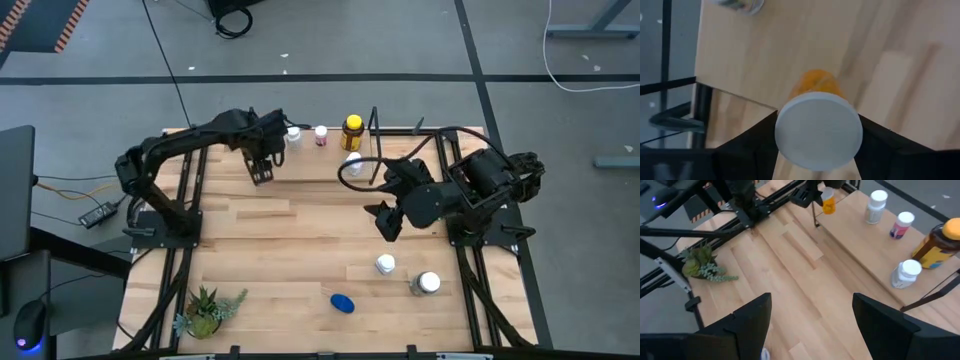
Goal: Pick and place medicine bottles onto shelf by color
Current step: Put the yellow pill bottle on the shelf
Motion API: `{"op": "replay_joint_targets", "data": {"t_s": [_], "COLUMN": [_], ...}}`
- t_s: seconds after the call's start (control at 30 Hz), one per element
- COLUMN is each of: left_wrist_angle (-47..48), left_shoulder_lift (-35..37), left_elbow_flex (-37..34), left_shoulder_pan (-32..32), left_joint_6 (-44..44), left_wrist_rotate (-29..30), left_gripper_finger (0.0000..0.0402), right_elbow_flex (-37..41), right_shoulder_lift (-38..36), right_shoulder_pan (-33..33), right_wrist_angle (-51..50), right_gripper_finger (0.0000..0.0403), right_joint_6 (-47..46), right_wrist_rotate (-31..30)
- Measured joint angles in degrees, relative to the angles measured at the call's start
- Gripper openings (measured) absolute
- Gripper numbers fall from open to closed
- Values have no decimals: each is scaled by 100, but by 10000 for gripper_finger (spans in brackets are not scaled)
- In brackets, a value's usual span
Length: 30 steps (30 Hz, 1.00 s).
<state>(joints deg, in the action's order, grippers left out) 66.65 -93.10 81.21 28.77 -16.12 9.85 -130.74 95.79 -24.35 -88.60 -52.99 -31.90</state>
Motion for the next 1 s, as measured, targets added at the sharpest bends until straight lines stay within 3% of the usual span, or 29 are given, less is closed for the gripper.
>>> {"op": "replay_joint_targets", "data": {"t_s": [0.2, 0.43, 0.77, 1.0], "left_wrist_angle": [-225, -779, -926, -1377], "left_shoulder_lift": [-418, -527, -850, -896], "left_elbow_flex": [0, -4, -7, -7], "left_shoulder_pan": [360, 572, 934, 1003], "left_joint_6": [-647, -1429, -2099, -2500], "left_wrist_rotate": [49, 61, 398, 437], "left_gripper_finger": [230, 211, 232, 219], "right_elbow_flex": [0, 0, 0, 0], "right_shoulder_lift": [0, 0, 0, 1], "right_shoulder_pan": [331, 633, 816, 854], "right_wrist_angle": [2, 2, 0, -4], "right_gripper_finger": [284, 284, 284, 284], "right_joint_6": [153, 269, 503, 505], "right_wrist_rotate": [1, 67, 219, 240]}}
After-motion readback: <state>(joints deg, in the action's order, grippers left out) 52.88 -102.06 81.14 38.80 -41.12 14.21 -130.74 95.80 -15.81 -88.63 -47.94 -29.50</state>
